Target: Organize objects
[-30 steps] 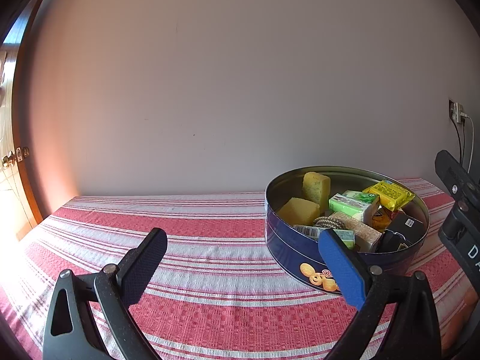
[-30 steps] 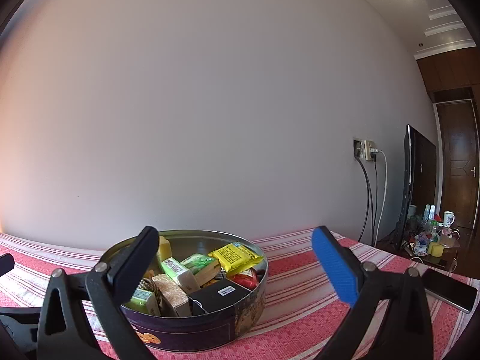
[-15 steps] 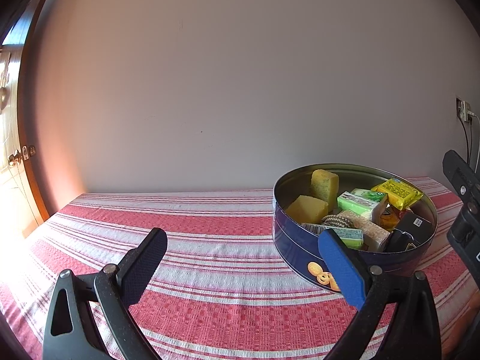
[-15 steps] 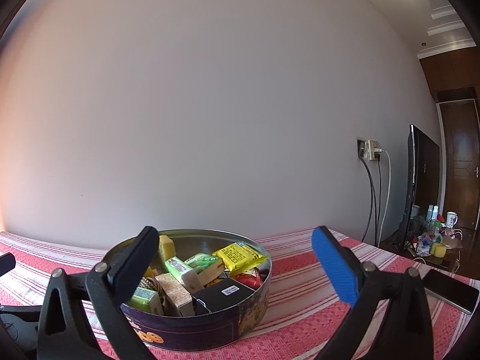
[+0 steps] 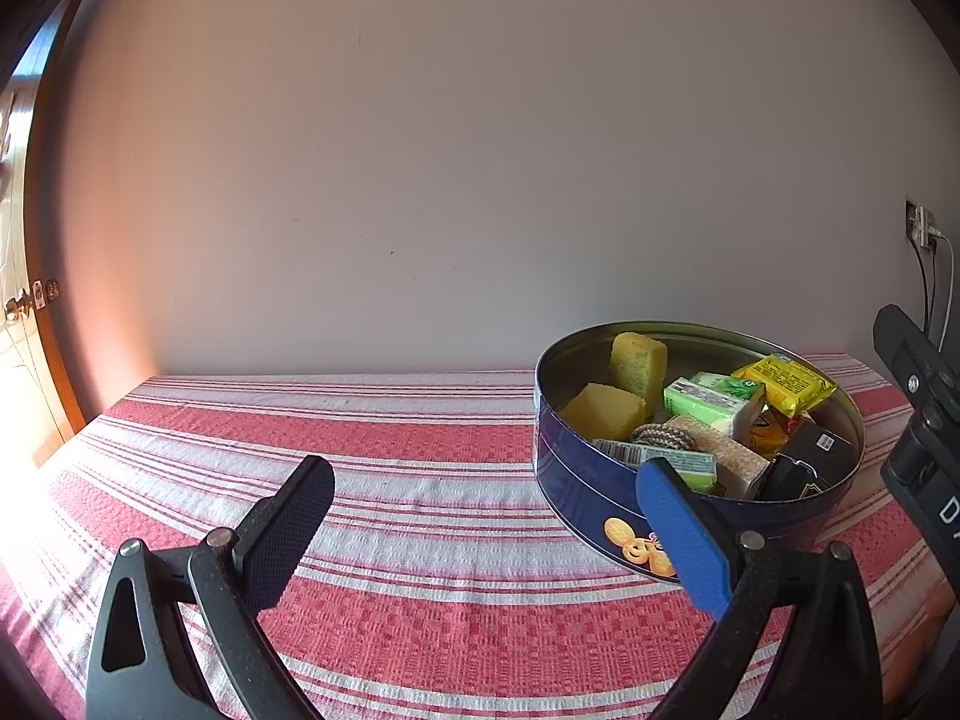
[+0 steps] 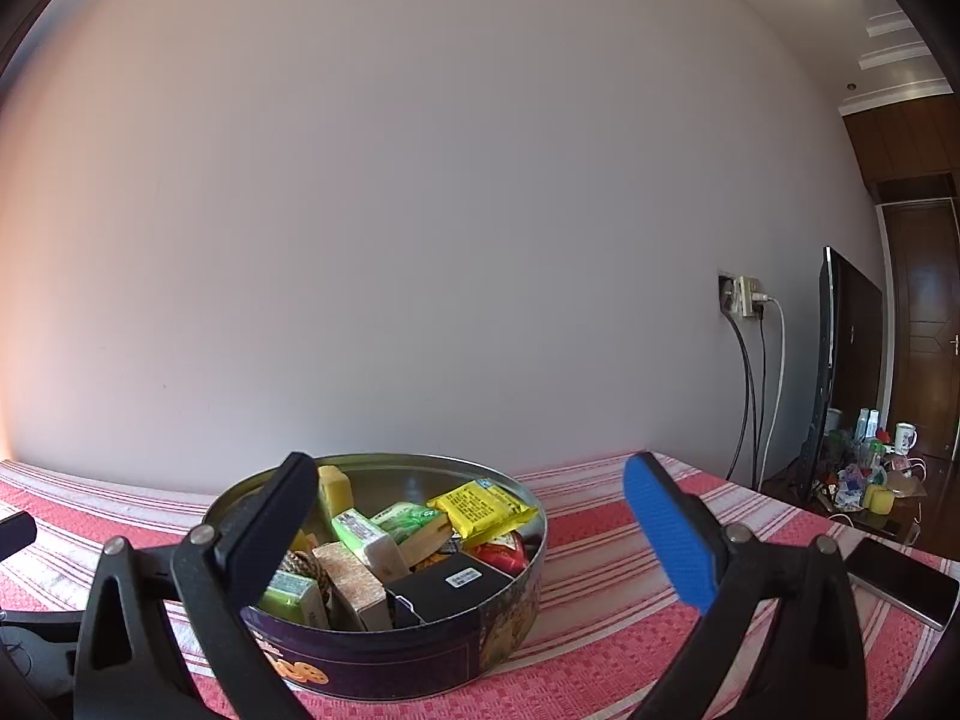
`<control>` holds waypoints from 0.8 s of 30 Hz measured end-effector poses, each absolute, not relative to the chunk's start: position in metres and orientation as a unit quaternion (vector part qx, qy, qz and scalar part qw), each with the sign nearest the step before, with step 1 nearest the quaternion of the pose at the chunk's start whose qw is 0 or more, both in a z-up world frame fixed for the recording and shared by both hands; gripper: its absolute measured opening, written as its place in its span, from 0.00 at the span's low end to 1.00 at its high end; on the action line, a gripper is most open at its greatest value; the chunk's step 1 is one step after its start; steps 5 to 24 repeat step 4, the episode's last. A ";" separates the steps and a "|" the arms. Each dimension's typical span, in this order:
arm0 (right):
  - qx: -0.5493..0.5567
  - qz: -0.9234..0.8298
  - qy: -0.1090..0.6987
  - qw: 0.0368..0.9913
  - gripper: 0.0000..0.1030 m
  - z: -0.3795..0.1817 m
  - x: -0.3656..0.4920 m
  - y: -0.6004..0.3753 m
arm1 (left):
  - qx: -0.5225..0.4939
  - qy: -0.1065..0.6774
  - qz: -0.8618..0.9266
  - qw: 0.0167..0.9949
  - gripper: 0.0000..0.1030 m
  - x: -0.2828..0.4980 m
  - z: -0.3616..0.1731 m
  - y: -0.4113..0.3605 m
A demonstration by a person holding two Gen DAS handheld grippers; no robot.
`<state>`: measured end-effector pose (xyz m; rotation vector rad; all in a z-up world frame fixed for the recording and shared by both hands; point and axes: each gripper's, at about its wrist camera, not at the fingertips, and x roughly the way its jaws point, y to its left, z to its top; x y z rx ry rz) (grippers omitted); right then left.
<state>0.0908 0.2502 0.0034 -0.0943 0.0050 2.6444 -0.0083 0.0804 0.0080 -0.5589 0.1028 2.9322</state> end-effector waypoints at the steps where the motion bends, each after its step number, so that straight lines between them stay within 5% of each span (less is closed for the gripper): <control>1: -0.036 0.968 0.002 0.247 1.00 0.003 0.090 0.251 | -0.187 0.036 0.979 0.077 0.99 -0.008 0.008 0.081; 24: -0.039 0.968 0.005 0.250 1.00 0.002 0.089 0.252 | -0.190 0.035 0.978 0.076 0.99 -0.010 0.007 0.082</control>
